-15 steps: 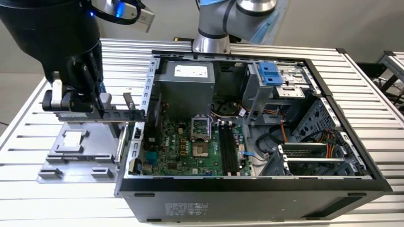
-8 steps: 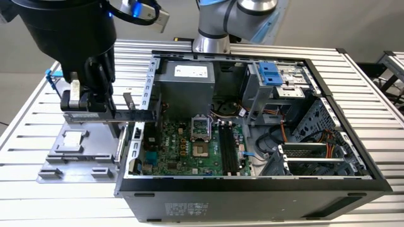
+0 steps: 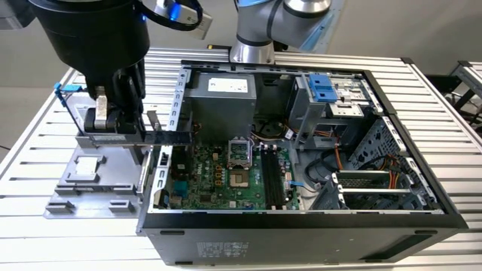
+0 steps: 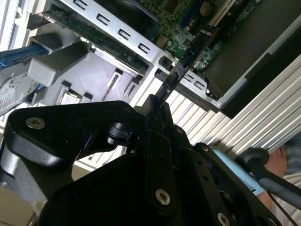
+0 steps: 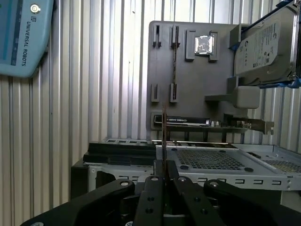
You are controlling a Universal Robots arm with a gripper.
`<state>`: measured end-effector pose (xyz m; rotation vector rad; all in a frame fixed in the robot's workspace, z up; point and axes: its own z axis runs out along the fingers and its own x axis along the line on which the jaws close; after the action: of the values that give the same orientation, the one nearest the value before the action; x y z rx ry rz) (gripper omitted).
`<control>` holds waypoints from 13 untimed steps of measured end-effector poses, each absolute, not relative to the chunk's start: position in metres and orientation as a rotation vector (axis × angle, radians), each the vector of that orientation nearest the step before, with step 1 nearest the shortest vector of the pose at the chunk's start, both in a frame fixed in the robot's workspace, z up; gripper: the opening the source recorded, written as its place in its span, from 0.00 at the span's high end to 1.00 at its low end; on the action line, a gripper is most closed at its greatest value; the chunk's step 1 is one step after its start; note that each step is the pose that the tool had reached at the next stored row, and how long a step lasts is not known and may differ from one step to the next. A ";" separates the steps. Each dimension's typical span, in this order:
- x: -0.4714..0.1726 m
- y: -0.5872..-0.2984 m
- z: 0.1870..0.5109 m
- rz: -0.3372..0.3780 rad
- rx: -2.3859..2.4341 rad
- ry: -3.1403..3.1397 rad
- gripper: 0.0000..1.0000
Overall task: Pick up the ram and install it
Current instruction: 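Pick up the ram and move it above insertion slot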
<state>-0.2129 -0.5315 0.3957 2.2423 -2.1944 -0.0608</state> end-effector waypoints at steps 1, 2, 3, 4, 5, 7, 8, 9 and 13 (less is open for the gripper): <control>-0.212 -0.531 0.396 -0.061 2.243 -2.194 1.00; -0.210 -0.531 0.396 -0.061 2.242 -2.194 1.00; -0.207 -0.531 0.396 -0.061 2.242 -2.194 1.00; -0.203 -0.531 0.396 -0.061 2.242 -2.194 1.00; -0.200 -0.531 0.396 -0.061 2.242 -2.194 1.00; -0.191 -0.531 0.396 -0.061 2.242 -2.194 1.00; -0.187 -0.531 0.396 -0.061 2.242 -2.194 1.00; -0.183 -0.531 0.396 -0.061 2.242 -2.194 1.00; -0.166 -0.531 0.396 -0.061 2.242 -2.194 1.00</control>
<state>-0.1665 -0.5312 0.3957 2.2424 -2.1944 -0.0608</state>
